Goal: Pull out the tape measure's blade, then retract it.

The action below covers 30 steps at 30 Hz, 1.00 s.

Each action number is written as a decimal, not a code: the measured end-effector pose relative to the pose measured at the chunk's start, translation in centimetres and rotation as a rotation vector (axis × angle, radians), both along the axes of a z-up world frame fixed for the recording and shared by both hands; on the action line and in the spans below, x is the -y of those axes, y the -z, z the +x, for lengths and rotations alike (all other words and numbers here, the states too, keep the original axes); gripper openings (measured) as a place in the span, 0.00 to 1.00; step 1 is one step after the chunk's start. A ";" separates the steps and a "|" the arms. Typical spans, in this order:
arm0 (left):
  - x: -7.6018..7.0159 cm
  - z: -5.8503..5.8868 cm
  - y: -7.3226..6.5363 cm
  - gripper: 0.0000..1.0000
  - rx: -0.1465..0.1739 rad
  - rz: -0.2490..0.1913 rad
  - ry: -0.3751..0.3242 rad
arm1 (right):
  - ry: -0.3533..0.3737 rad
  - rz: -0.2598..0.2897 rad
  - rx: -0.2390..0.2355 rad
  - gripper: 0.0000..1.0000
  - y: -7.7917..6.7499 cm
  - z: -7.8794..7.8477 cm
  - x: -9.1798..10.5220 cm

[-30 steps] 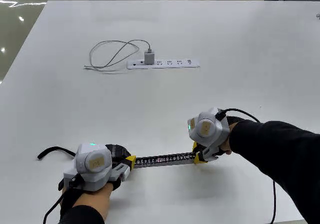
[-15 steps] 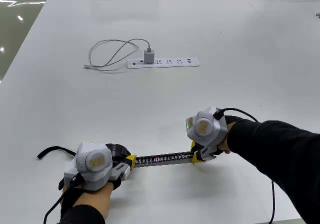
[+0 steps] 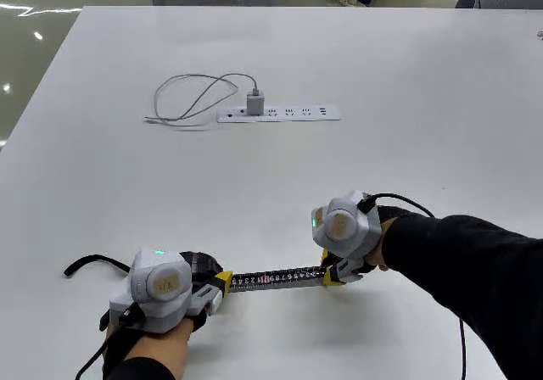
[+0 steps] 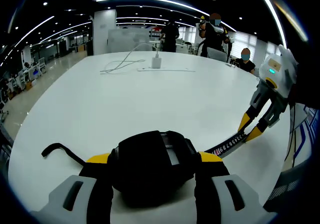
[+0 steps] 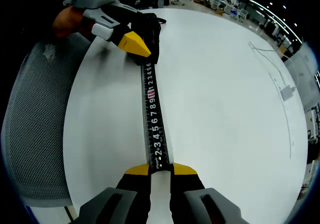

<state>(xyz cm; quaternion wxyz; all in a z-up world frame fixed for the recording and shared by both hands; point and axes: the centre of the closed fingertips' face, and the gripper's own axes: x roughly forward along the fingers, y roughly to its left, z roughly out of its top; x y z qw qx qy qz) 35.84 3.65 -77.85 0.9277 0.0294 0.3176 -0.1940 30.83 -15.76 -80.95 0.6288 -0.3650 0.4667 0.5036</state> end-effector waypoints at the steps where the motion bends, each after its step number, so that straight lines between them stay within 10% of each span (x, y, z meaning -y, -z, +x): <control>1: 0.0 0.0 0.0 0.62 0.000 0.000 0.001 | -0.001 -0.001 0.000 0.10 0.0 0.0 -0.1; 30: 0.0 -0.1 0.0 0.62 -0.014 0.001 0.005 | -0.017 0.041 0.016 0.09 -0.2 0.2 -1.6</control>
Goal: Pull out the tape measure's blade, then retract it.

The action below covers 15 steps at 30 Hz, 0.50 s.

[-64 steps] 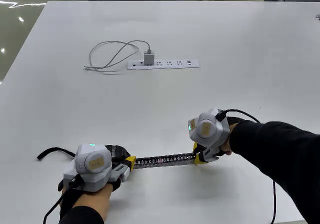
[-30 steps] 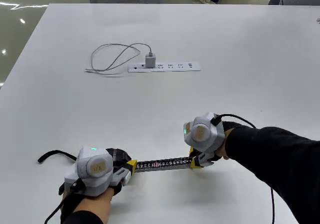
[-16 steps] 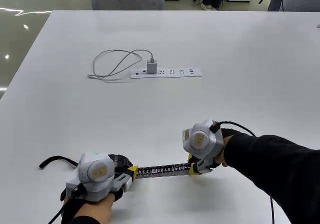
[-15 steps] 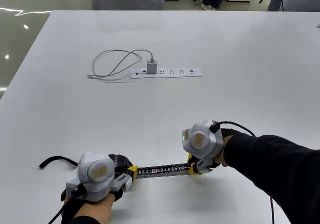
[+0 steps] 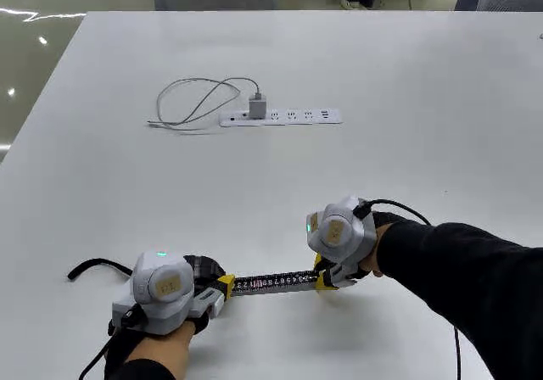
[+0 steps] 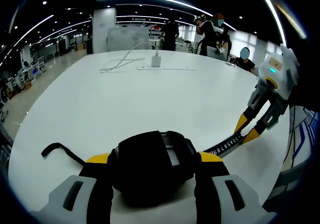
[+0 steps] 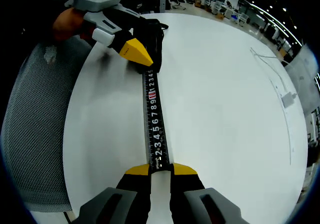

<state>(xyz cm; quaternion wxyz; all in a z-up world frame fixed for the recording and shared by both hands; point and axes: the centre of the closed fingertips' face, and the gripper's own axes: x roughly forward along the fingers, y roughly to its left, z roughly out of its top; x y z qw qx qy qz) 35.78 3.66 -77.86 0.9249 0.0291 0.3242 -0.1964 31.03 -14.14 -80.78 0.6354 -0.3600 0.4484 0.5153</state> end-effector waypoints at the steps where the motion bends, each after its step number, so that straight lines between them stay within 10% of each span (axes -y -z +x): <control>1: 0.0 0.0 0.0 0.62 0.001 0.000 0.000 | -0.014 0.000 0.002 0.09 0.0 0.0 0.0; 15: 0.1 -0.1 0.0 0.62 0.002 -0.001 0.002 | -0.010 0.004 0.007 0.10 0.0 -0.1 -0.5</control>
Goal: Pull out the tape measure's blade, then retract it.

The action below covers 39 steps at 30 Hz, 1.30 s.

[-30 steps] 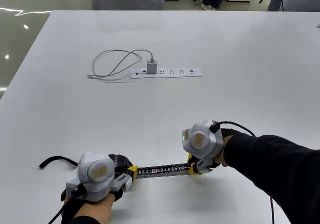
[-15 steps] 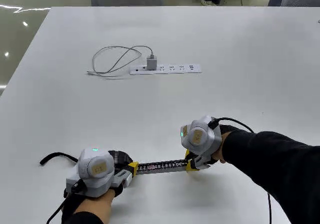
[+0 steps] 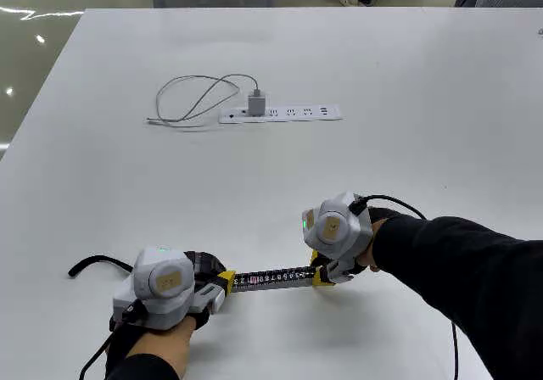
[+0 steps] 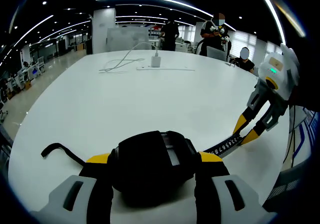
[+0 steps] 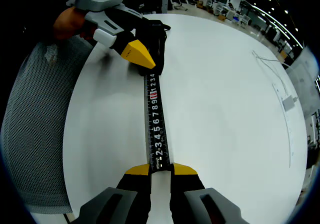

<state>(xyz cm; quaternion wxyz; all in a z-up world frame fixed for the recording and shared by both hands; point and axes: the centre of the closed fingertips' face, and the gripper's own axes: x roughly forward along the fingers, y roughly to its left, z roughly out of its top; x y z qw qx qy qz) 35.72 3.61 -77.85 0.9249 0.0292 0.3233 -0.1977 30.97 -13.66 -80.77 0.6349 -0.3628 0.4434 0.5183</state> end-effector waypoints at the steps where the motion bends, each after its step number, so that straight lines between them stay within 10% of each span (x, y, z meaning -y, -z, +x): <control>1: 0.0 0.0 0.0 0.62 -0.001 0.000 0.000 | 0.011 0.003 -0.002 0.10 0.0 0.0 -0.1; 39: 0.0 0.0 0.0 0.62 0.000 -0.004 0.009 | -0.014 0.010 0.003 0.09 0.2 0.2 -2.0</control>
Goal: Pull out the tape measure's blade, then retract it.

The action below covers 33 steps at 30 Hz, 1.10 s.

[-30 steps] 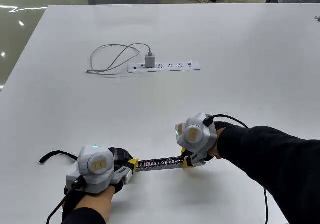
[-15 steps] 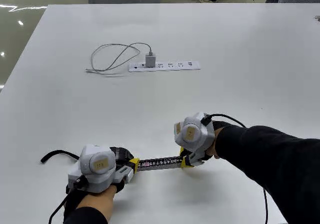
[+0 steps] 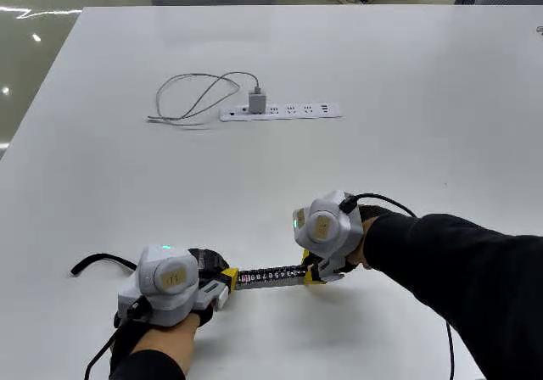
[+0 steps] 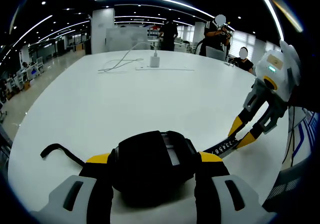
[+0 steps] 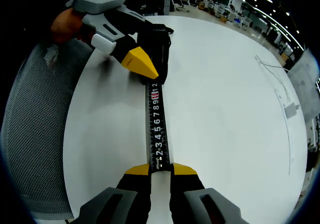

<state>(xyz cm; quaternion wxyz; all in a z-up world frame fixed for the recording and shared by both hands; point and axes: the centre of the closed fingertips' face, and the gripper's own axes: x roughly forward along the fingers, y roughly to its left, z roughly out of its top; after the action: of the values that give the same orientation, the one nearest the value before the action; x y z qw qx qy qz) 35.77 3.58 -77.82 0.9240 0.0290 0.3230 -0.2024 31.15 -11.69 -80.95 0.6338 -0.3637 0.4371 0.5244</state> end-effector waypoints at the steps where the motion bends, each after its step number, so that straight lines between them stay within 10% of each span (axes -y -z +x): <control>1: 0.0 0.0 0.0 0.62 0.000 0.000 0.000 | 0.000 0.001 -0.001 0.09 0.0 0.0 0.0; 33: -0.1 0.0 0.0 0.61 -0.027 -0.046 0.016 | 0.027 0.074 0.011 0.09 -0.2 0.2 -1.2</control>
<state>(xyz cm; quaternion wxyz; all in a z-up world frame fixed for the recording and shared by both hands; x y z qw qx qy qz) 35.81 3.72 -77.77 0.9184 0.0074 0.3304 -0.2174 31.32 -10.51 -80.78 0.6562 -0.3370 0.4188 0.5296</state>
